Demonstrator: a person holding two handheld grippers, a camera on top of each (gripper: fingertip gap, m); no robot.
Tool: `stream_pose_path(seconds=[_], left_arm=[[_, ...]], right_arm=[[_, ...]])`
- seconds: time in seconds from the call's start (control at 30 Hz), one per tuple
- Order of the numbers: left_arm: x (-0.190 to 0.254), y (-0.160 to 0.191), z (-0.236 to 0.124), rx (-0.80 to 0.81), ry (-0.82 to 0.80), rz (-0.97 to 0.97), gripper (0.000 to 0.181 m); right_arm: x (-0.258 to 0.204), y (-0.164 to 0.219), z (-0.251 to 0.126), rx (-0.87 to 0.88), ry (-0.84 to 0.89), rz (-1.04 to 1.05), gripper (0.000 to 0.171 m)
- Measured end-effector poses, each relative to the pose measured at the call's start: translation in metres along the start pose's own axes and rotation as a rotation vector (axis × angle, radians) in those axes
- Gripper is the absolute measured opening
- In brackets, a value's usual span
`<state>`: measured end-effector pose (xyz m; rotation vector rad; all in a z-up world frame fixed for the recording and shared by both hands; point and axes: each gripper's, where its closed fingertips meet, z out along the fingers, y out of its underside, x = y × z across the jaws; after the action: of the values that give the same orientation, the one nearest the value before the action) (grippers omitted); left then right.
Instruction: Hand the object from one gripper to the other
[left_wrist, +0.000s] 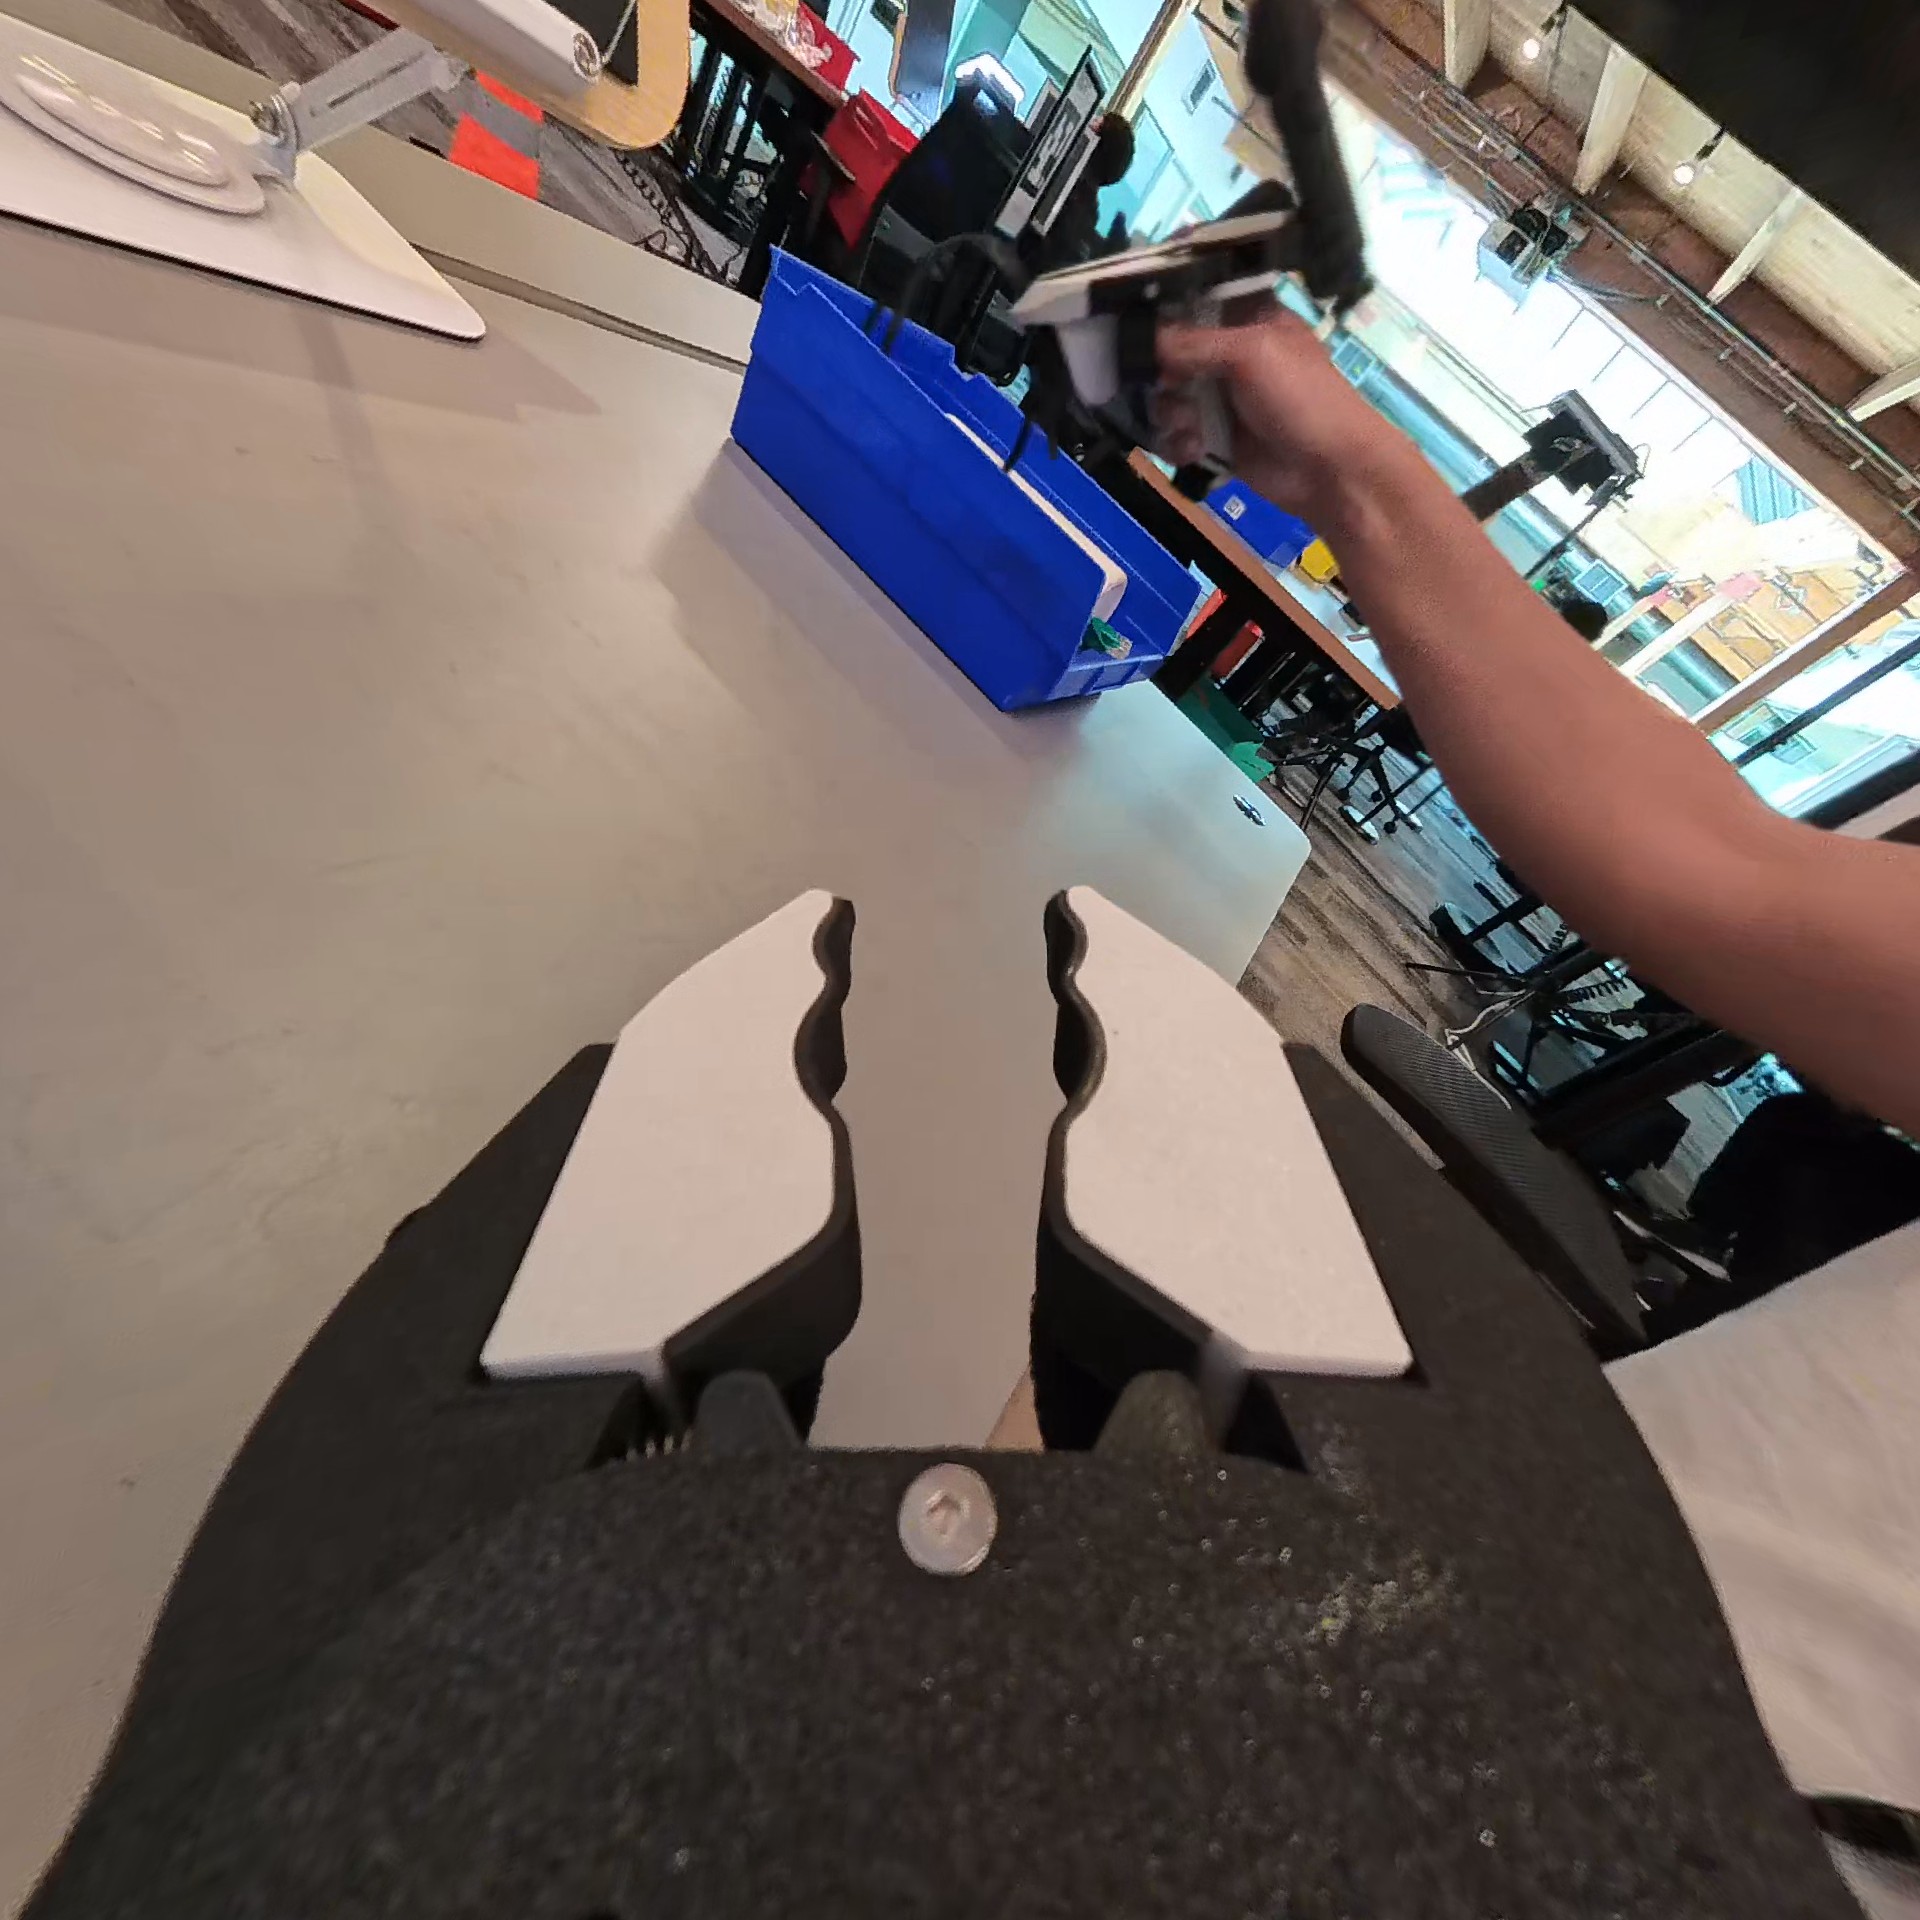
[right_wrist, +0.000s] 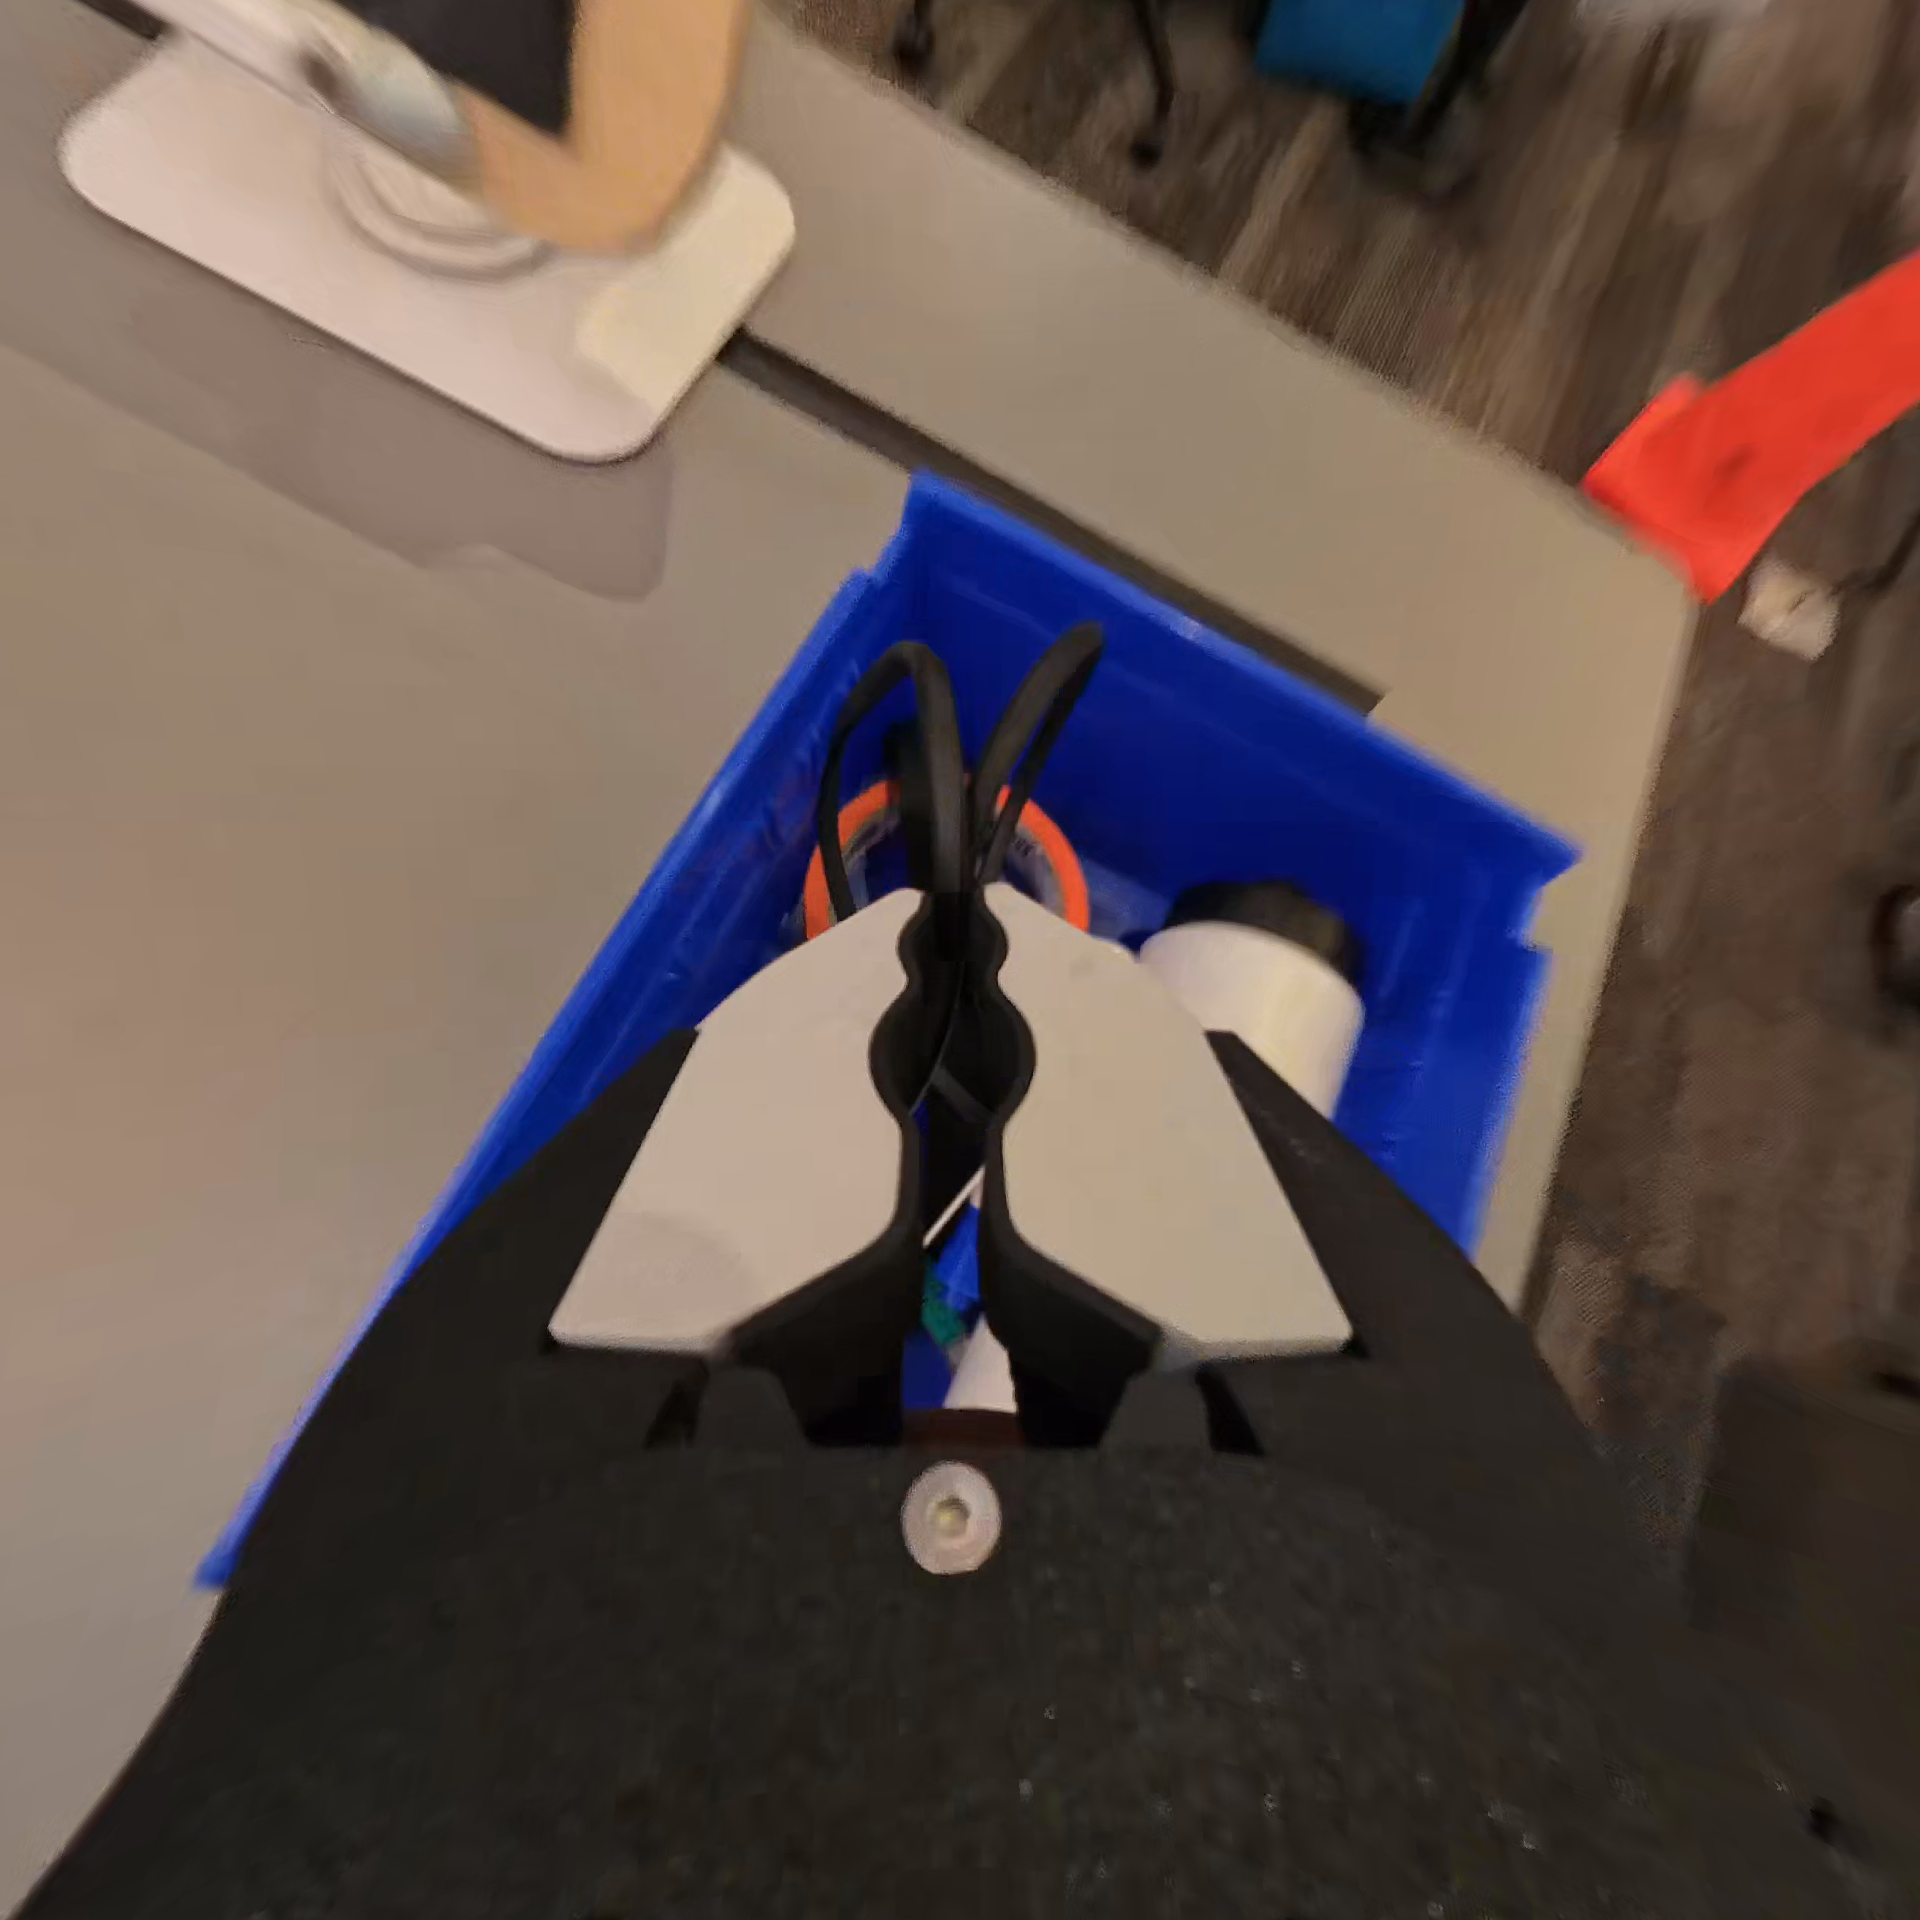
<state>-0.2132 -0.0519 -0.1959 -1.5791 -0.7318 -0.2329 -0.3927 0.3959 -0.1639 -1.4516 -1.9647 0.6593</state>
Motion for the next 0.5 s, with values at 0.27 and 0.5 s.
stream_pose_path(seconds=[0.27,0.5], left_arm=[[-0.026,0.008,-0.004,-0.052,-0.175,0.061,0.035],[-0.051,-0.006,-0.026,-0.048,-0.48,0.305,0.048]], right_arm=[[-0.021,0.052,0.07,-0.266,-0.143,0.097,0.009],[-0.025,0.066,0.001,-0.148,-0.049,0.093,0.055]])
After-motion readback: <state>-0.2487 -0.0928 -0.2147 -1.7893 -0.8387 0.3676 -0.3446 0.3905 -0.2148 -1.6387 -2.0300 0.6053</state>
